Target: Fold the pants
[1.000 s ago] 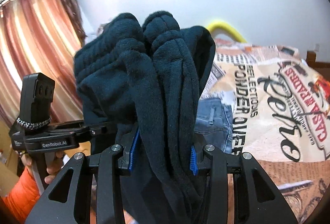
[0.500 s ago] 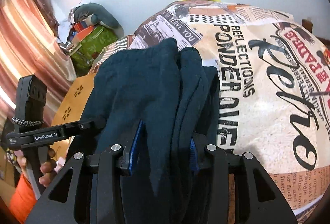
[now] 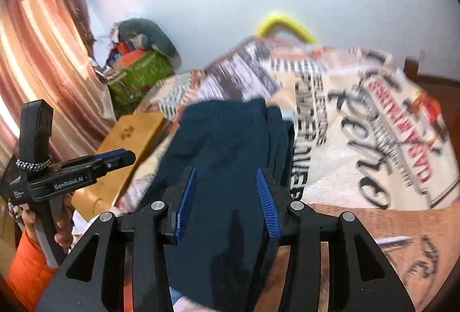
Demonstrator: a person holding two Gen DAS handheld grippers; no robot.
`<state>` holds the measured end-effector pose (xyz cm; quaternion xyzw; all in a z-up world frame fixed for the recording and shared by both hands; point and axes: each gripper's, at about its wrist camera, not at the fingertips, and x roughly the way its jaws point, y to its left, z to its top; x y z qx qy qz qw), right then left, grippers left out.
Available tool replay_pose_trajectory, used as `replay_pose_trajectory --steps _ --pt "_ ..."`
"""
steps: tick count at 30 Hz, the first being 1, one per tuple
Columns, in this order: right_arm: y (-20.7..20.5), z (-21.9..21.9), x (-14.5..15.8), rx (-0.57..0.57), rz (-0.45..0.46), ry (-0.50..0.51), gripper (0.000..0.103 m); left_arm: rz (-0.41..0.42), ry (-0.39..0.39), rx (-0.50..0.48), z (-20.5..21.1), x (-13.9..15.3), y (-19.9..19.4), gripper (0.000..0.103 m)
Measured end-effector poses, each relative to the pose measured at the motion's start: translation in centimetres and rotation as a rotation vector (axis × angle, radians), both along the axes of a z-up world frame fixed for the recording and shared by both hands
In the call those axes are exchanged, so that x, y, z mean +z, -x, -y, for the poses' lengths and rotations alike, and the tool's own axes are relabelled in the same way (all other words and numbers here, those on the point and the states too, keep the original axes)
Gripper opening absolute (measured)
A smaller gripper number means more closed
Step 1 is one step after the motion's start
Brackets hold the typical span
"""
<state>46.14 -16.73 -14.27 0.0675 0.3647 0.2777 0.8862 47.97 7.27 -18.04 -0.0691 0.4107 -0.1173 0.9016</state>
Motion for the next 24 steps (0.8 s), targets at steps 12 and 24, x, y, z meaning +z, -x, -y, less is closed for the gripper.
replay_pose_trajectory --steps 12,24 --pt "16.1 3.0 13.4 0.006 0.359 -0.07 0.042 0.377 -0.061 0.011 2.7 15.7 18.7 0.032" --pt "28.7 3.2 15.1 -0.017 0.578 -0.115 0.06 0.664 -0.112 0.06 4.0 19.0 34.6 0.05"
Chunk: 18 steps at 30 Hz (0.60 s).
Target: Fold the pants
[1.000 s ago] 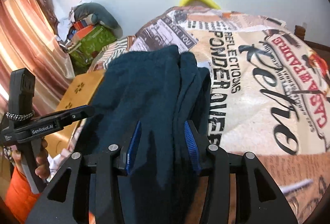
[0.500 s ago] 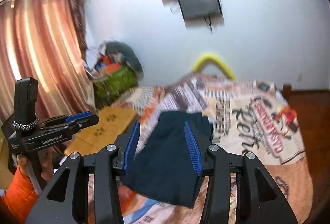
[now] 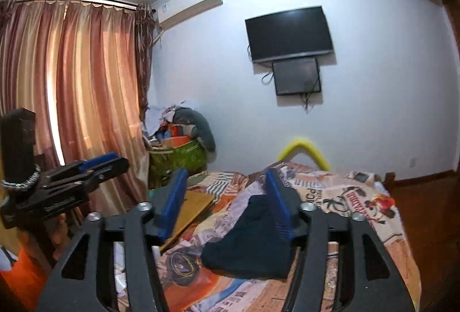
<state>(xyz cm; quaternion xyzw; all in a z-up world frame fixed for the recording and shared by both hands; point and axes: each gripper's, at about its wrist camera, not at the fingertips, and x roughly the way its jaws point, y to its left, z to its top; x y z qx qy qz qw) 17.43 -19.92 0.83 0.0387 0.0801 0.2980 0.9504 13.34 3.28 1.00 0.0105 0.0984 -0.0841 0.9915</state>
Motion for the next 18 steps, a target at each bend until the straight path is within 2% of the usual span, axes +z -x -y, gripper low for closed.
replay_pose_trajectory --steps 2,4,6,8,10,12,18 --pt "0.8 -0.1 -0.5 -0.029 0.017 0.003 0.061 0.014 0.003 -0.002 0.2 -0.4 1.1 0.054" --pt "1.6 -0.2 -0.7 -0.042 0.017 -0.002 0.068 0.012 0.012 -0.005 0.3 -0.9 1.7 0.062" --pt "2.1 0.0 -0.8 -0.066 0.023 -0.015 0.082 -0.002 0.031 -0.01 0.3 -1.4 2.0 0.07" --pt "2.6 0.0 -0.7 -0.104 0.047 -0.004 0.089 0.004 0.032 -0.002 0.4 -1.7 2.5 0.076" --pt "2.8 -0.3 -0.5 -0.119 0.058 0.01 0.096 0.026 0.016 0.024 0.6 -2.0 3.0 0.095" --pt "2.8 -0.3 -0.4 -0.125 0.058 0.014 0.103 0.051 0.01 0.038 0.6 -2.2 3.6 0.099" --pt "2.8 -0.1 -0.8 -0.143 0.044 0.014 0.103 0.057 0.003 0.039 1.0 -2.5 4.1 0.103"
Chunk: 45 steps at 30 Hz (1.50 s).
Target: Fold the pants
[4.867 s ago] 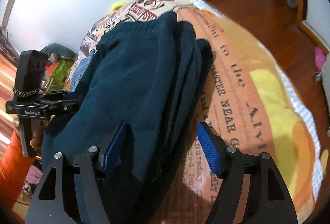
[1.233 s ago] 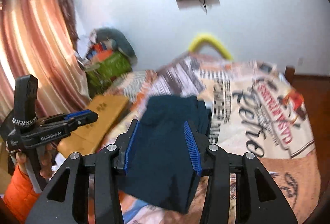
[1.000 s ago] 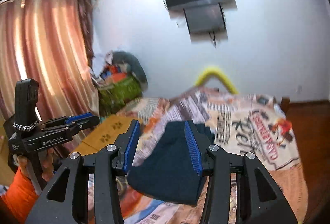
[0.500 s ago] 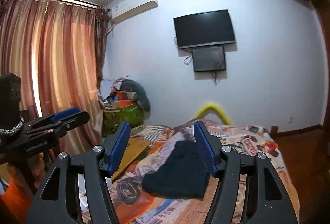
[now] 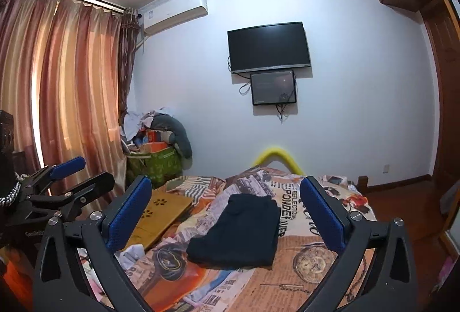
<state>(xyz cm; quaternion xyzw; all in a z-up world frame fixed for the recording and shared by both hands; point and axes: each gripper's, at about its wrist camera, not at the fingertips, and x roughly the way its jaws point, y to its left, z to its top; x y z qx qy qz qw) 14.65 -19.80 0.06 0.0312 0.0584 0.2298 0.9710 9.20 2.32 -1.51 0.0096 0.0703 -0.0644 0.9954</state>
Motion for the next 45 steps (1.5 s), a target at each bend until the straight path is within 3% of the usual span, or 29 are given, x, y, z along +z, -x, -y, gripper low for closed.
replay_pose_trajectory --steps 45 --pt "0.4 0.2 -0.3 -0.026 -0.037 0.036 0.103 -0.047 0.013 -0.025 0.3 -1.5 -1.4 0.103"
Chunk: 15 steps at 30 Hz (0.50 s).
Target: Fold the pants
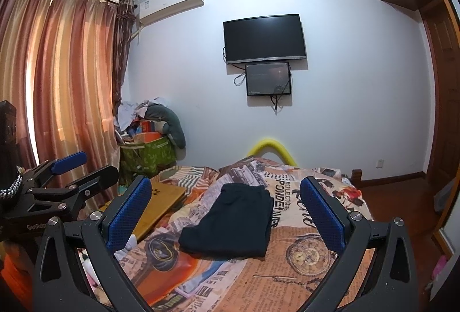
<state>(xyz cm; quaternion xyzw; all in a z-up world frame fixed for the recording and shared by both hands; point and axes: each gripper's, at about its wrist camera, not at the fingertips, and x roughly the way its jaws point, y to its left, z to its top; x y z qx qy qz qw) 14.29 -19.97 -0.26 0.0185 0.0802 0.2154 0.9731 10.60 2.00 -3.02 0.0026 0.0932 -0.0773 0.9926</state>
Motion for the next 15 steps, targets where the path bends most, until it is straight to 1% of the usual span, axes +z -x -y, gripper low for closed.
replay_pose_trajectory --steps 15 --pt "0.18 0.13 0.05 -0.008 -0.001 -0.001 0.103 -0.001 0.006 -0.009 0.17 0.08 -0.04 0.103"
